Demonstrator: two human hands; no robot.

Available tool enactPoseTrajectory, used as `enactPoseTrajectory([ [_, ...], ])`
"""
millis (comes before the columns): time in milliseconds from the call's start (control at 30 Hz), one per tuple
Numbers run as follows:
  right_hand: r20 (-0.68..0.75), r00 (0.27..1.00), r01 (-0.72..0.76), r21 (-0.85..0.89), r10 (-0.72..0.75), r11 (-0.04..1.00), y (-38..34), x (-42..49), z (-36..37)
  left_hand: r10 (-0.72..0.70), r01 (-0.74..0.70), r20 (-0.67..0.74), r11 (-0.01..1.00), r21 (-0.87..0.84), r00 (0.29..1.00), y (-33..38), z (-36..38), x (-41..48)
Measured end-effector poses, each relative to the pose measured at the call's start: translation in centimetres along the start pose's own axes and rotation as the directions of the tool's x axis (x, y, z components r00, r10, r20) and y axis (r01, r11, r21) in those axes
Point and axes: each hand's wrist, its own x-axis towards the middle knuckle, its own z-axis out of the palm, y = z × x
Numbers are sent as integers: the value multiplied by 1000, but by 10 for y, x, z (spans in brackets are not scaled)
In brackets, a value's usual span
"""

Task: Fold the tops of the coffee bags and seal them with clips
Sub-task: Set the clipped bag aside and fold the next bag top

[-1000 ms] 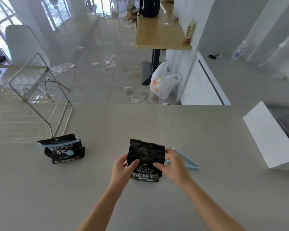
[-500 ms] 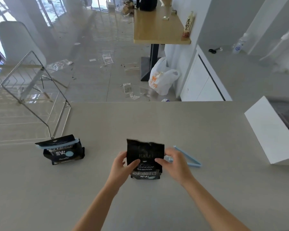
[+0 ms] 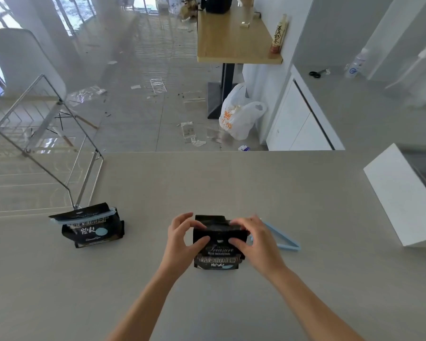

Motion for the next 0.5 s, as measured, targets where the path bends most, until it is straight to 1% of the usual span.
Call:
enactPoseTrajectory([
  [33, 2, 1000, 11, -18, -11, 1000, 0, 1, 1, -29, 29, 29, 1000, -5, 999, -2, 0, 2],
  [100, 9, 999, 38, -47, -37, 998, 0, 2, 2, -98, 103, 153, 994, -27, 983, -6, 0, 4],
  [133, 11, 999, 52, -64, -52, 997, 0, 2, 3, -134, 149, 208, 987, -55, 969, -8, 2, 4],
  [167, 12, 998, 60, -72, -60, 996, 0, 2, 3, -167, 194, 232, 976, -98, 958, -10, 3, 4],
  [233, 10, 1000, 29, -65, -28, 997, 1, 2, 5, -202, 242, 215, 954, -179, 955, -11, 6, 5],
  [333, -27, 1000, -10, -63, 8, 998, 2, 3, 5, -179, 210, 160, 957, -201, 971, -6, 10, 7],
  [433, -29, 999, 13, -59, -15, 998, 4, 2, 4, -162, 190, 145, 959, -212, 976, -5, 13, 7],
  [500, -4, 1000, 29, -7, -29, 1000, 5, 1, 3, -165, 201, 166, 952, -231, 972, -5, 17, 5],
])
